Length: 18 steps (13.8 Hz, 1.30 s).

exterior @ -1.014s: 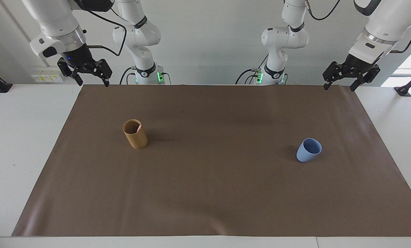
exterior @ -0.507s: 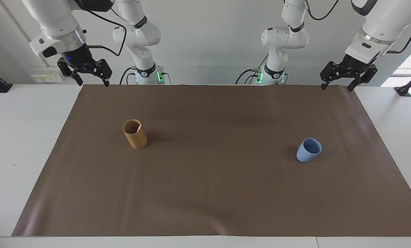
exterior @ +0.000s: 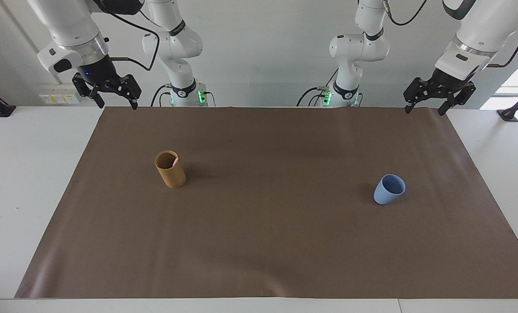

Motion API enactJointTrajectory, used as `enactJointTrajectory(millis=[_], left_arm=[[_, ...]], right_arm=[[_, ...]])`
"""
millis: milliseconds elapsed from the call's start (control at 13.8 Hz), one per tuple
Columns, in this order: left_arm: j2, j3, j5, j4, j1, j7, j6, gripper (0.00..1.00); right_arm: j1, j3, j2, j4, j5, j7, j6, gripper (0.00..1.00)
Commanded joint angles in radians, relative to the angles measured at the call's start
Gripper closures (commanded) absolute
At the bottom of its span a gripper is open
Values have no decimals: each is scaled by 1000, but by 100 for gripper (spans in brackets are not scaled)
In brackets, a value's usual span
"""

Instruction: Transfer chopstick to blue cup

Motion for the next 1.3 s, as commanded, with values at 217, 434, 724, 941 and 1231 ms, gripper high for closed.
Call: enactJointTrajectory(millis=[217, 434, 724, 941, 1231], left_arm=[[-20, 6, 3, -26, -8, 6, 10, 0], [-20, 6, 3, -26, -8, 5, 13, 0], [-15, 6, 3, -44, 2, 11, 59, 0], [-14, 8, 3, -90, 9, 12, 123, 0], [-15, 11, 1, -189, 12, 38, 220, 0]], right_arm=[[-16, 8, -24, -30, 0, -13, 11, 0], [-16, 8, -24, -32, 0, -16, 13, 0], [-16, 8, -51, -81, 2, -24, 28, 0], [-13, 8, -49, -104, 3, -89, 66, 0], [-15, 8, -49, -176, 60, -396, 175, 0]])
